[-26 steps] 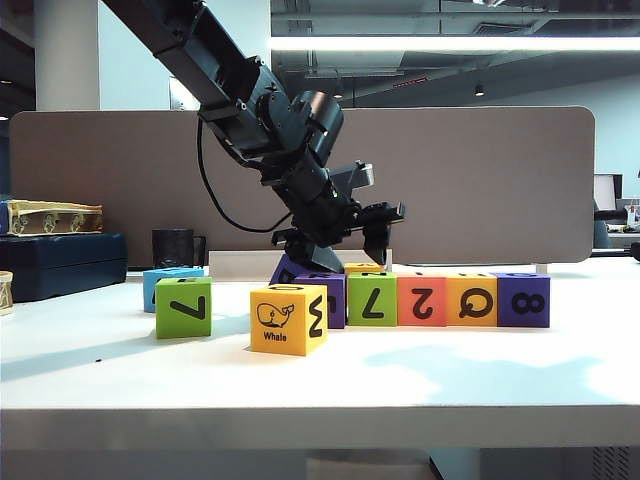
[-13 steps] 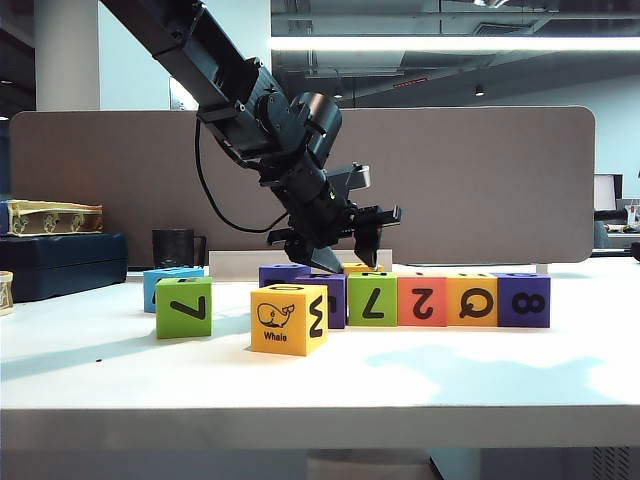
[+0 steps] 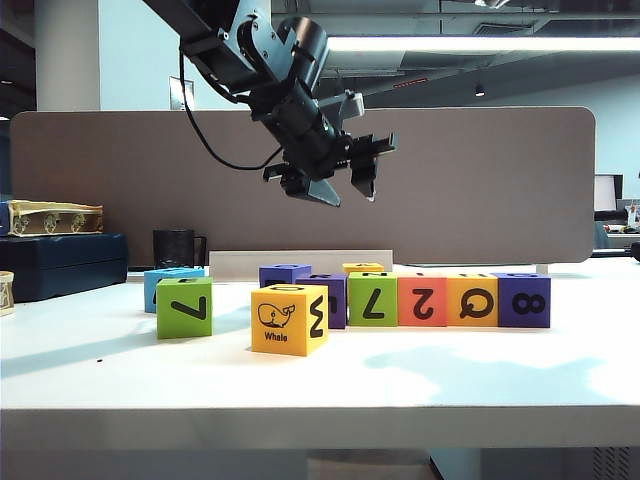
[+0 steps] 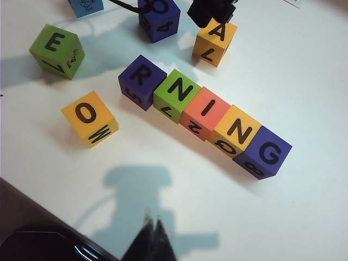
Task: Select the appropriate blocks from the scattered letter blocks on the table and arrange them in a row to spell out "LEARNING".
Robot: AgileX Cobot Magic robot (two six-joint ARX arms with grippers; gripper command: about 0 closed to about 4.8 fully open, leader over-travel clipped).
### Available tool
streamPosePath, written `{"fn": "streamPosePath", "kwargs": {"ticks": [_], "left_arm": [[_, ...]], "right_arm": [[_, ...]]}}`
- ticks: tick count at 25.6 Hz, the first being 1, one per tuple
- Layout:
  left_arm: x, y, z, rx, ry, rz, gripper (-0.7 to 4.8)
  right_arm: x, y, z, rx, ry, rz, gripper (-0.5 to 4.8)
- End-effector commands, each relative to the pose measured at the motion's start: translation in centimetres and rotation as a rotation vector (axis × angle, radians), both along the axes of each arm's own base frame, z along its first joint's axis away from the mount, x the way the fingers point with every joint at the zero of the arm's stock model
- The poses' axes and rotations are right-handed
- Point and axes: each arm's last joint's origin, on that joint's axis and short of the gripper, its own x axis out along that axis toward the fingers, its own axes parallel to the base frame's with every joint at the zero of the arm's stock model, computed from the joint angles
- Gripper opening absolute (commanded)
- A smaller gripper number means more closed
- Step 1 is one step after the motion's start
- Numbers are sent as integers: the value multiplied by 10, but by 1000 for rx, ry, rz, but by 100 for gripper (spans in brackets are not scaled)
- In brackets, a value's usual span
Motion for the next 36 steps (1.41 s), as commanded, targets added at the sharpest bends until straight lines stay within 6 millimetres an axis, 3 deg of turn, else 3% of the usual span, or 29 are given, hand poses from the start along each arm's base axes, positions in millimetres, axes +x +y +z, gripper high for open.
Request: {"fn": "streamPosePath", "kwargs": {"ticks": [1, 3, 5, 7, 28, 30, 34, 36], "left_arm": [[1, -1, -9, 16, 27, -1, 283], [2, -2, -15, 4, 49, 7, 336], [5, -6, -29, -57, 113, 54, 444], [6, -7, -37, -70, 139, 69, 479], [9, -18, -70, -48, 164, 86, 479], [10, -19, -74, -46, 169, 83, 431], [11, -19, -77, -44, 172, 84, 420], [11, -19, -77, -41, 166, 82, 379]], "right_arm": [[-1, 0, 3, 9, -15, 3, -1], [-1, 0, 3, 8, -14, 3, -1], [-1, 0, 3, 7, -12, 3, -1], [-1, 0, 2, 4, -8, 3, -1], [-3, -1, 1, -11, 14, 6, -1], [-3, -1, 0, -13, 17, 5, -1], [-3, -2, 0, -13, 17, 6, -2], [-3, -2, 0, -13, 17, 6, -1]]}}
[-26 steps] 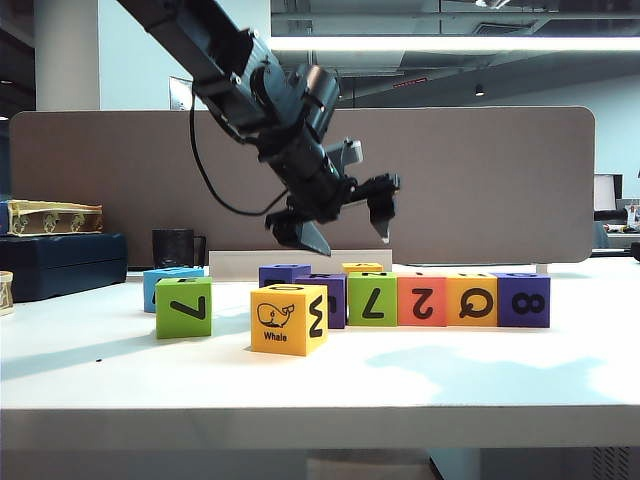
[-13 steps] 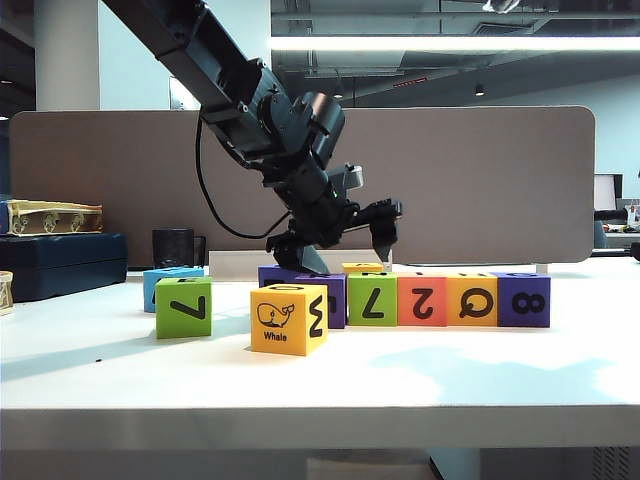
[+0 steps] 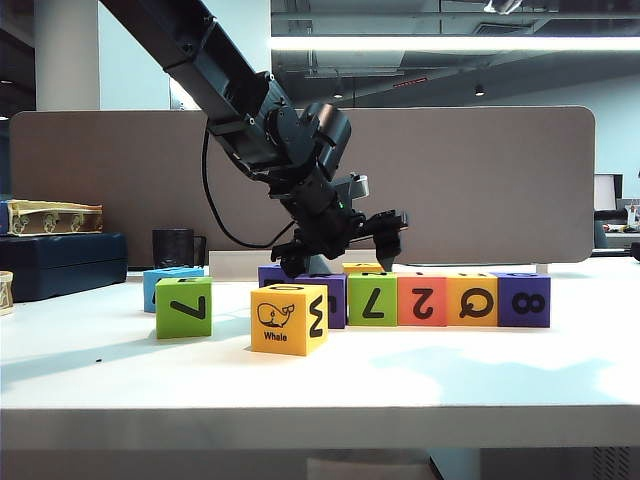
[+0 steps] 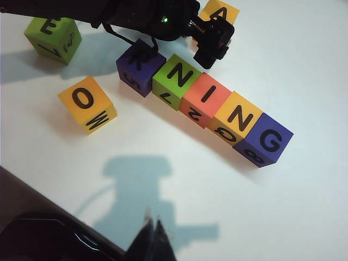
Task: Select the appropriate blocks from the scattered letter blocks on the table and arrange them in a row to spell out "LEARNING".
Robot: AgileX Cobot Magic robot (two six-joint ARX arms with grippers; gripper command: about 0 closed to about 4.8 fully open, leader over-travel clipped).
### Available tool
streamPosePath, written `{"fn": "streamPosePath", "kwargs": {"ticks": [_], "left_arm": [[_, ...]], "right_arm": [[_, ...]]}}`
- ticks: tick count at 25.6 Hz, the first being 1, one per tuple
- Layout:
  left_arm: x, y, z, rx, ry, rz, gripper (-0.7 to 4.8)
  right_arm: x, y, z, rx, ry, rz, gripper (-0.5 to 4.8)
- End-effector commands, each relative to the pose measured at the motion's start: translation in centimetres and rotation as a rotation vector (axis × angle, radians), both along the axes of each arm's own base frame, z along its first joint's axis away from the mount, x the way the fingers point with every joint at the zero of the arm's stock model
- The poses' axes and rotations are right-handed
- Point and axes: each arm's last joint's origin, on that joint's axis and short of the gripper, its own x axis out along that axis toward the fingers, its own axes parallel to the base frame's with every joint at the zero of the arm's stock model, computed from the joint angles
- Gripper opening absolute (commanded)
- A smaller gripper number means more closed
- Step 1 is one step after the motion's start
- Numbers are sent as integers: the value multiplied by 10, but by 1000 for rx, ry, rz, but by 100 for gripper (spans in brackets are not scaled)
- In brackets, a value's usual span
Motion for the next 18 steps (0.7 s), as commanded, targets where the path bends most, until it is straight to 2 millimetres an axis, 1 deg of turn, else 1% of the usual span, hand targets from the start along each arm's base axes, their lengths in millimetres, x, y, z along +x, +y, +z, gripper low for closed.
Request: {"fn": "streamPosePath", "kwargs": {"ticks": [1, 2, 3, 6, 9, 12, 15, 16, 18], "left_arm": [[0, -1, 5, -10, -26, -2, 346], [1, -1, 5, -11, -29, -2, 298], [1, -1, 5, -12, -30, -3, 266], [1, -1, 5, 11, -43, -20, 206], [1, -1, 6, 27, -54, -33, 203], [-1, 0, 13, 23, -61, -34, 201], [-3, 1, 29, 37, -103, -53, 200], [-5, 4, 41, 49, -137, -55, 200], [-6, 9, 56, 48, -161, -48, 199]], "right_arm": [[-1, 0, 3, 11, -15, 5, -1], [-1, 0, 3, 11, -15, 5, -1], [-1, 0, 3, 11, -15, 5, -1], [-1, 0, 3, 11, -15, 5, -1], [-1, 0, 3, 11, -15, 5, -1], [-1, 0, 3, 11, -15, 5, -1], [-1, 0, 3, 12, -15, 5, -1], [-1, 0, 3, 12, -15, 5, -1], [0, 0, 3, 12, -16, 5, -1]]}}
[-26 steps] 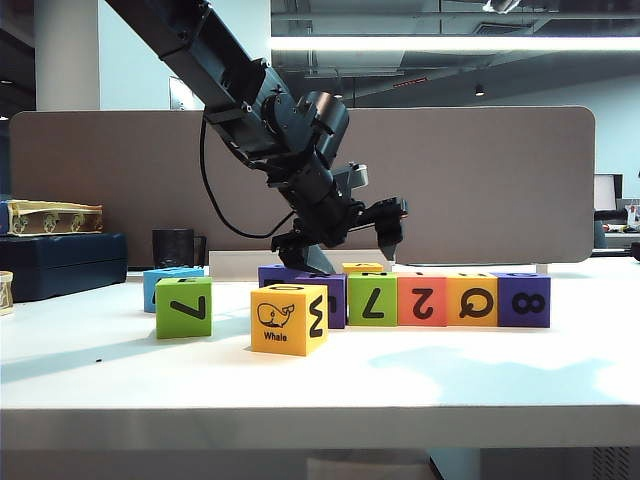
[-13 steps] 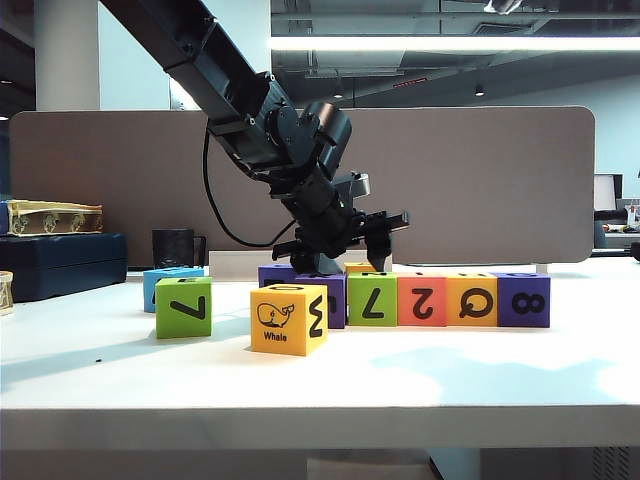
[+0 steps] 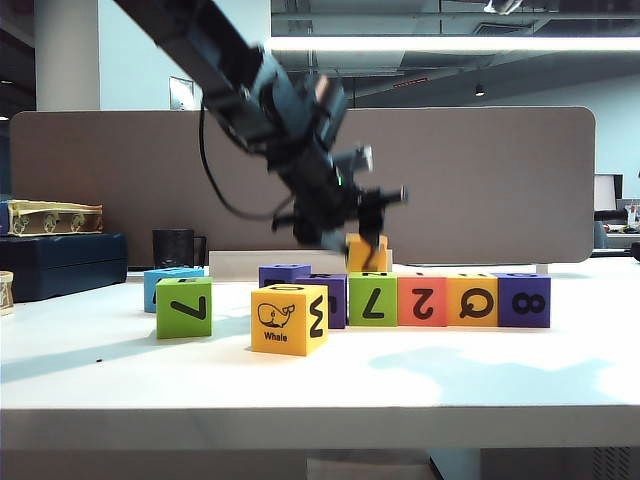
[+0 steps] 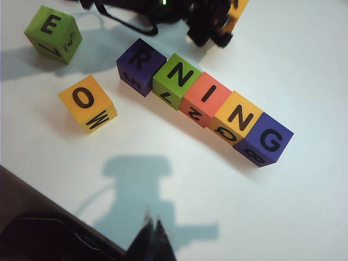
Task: Select the appropriate blocks from the scattered letter blocks on the table and arrange them in a row to spell out "LEARNING".
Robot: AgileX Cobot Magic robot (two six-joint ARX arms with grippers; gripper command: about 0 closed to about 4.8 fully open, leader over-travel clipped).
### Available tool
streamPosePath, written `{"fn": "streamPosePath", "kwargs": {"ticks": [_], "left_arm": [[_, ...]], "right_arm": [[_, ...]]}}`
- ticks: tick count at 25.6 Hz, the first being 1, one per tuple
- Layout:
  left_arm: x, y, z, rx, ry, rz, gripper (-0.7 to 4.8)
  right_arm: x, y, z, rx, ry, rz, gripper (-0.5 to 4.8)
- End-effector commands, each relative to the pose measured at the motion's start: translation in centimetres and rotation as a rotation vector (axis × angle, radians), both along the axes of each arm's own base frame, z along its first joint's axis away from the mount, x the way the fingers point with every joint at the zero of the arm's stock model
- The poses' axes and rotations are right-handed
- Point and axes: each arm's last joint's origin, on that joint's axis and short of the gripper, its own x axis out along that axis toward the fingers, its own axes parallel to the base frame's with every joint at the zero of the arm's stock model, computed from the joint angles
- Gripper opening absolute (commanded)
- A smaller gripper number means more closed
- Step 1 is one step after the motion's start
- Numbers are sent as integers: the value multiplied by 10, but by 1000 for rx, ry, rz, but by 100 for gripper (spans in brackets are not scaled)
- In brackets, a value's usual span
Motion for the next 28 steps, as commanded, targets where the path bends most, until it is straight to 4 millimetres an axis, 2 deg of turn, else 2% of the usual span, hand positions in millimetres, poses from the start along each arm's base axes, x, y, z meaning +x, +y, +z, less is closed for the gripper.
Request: {"fn": "streamPosePath", "kwargs": {"ticks": [1, 5, 6, 9, 16, 17, 24, 28], "left_arm": [[-4, 7, 32, -3, -75, 3, 199], [-12, 17, 53, 15, -44, 6, 200], [-17, 25, 62, 42, -7, 12, 200], [-26, 39, 72, 108, 63, 10, 199], [-36, 66, 76, 191, 218, -13, 200], [-37, 75, 78, 217, 248, -5, 200], [-45, 93, 72, 284, 394, 4, 199], [-49, 93, 70, 286, 444, -32, 200]], "right_arm": [[0, 0, 3, 12, -17, 5, -1], [0, 0, 3, 12, -16, 5, -1], [0, 0, 3, 12, -16, 5, -1], [0, 0, 3, 13, -17, 5, -1], [0, 0, 3, 12, -16, 5, -1], [0, 0, 3, 12, -17, 5, -1], [0, 0, 3, 14, -18, 5, -1], [0, 1, 4, 18, -23, 5, -1]]}}
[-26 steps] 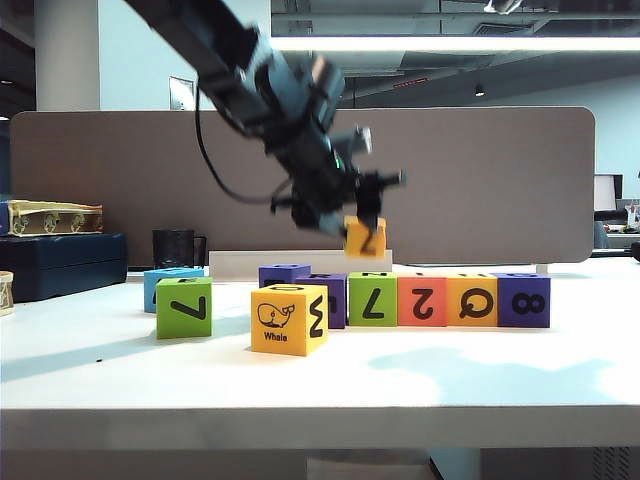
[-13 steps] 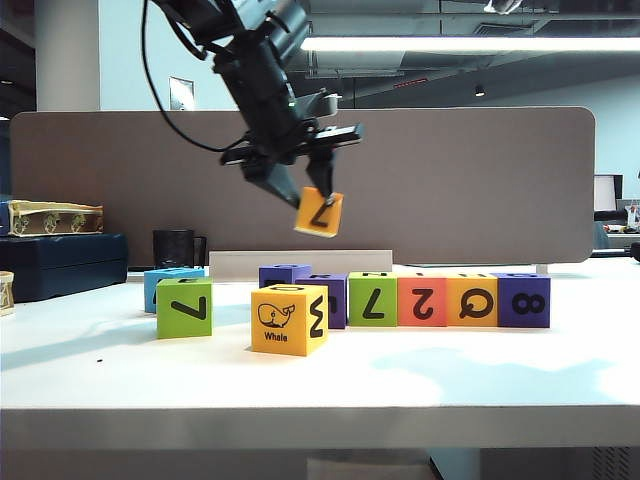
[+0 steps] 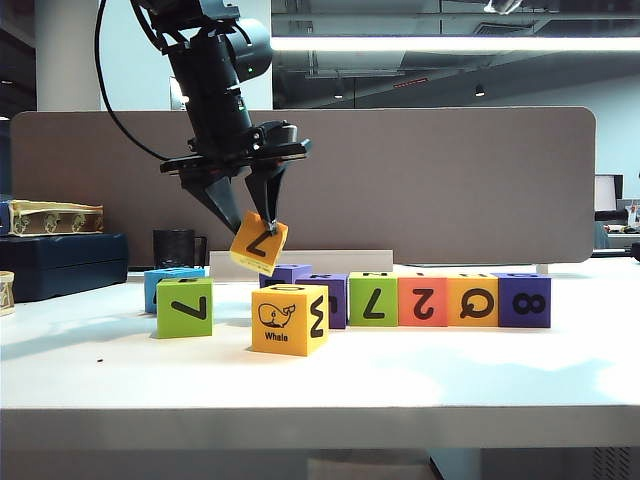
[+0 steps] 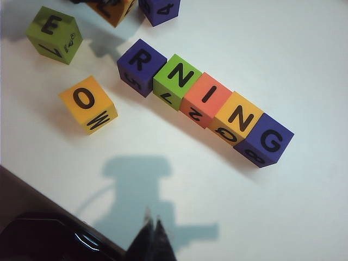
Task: Select the appropriate blocks from the scattered letter blocks on the table and arrange them in a row to spell out "LEARNING".
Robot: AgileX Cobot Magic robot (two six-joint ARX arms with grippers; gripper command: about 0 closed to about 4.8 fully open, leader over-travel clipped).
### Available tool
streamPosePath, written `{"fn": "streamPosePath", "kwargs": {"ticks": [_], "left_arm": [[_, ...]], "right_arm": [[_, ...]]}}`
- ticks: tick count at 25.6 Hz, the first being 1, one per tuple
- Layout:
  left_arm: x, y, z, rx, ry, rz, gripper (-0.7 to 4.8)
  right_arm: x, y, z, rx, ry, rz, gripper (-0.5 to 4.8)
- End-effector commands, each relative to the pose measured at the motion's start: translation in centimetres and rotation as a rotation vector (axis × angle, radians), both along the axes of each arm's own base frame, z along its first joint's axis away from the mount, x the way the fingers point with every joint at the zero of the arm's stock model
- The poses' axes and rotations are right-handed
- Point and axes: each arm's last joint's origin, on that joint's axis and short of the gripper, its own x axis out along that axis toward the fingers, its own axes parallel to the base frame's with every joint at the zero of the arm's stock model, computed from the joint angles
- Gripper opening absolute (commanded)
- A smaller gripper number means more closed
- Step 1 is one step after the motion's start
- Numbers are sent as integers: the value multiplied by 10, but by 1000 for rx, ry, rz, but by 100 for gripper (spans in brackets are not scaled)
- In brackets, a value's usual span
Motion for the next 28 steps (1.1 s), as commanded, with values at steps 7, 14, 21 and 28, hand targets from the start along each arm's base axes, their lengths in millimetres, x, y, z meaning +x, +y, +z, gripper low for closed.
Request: {"fn": "streamPosePath", "kwargs": {"ticks": [7, 14, 21, 28], "left_arm": [[-8, -1, -13, -8, 88, -40, 200], [-6, -5, -33, -55, 165, -76, 200], [-7, -6, -35, -52, 176, -81, 200], [-11, -4, -37, -25, 225, -75, 216]], "right_arm": [[0, 1, 4, 21, -26, 5, -1], [0, 1, 4, 23, -26, 7, -1], [0, 1, 4, 23, -26, 7, -1], [0, 1, 4, 23, -26, 7, -1]]}}
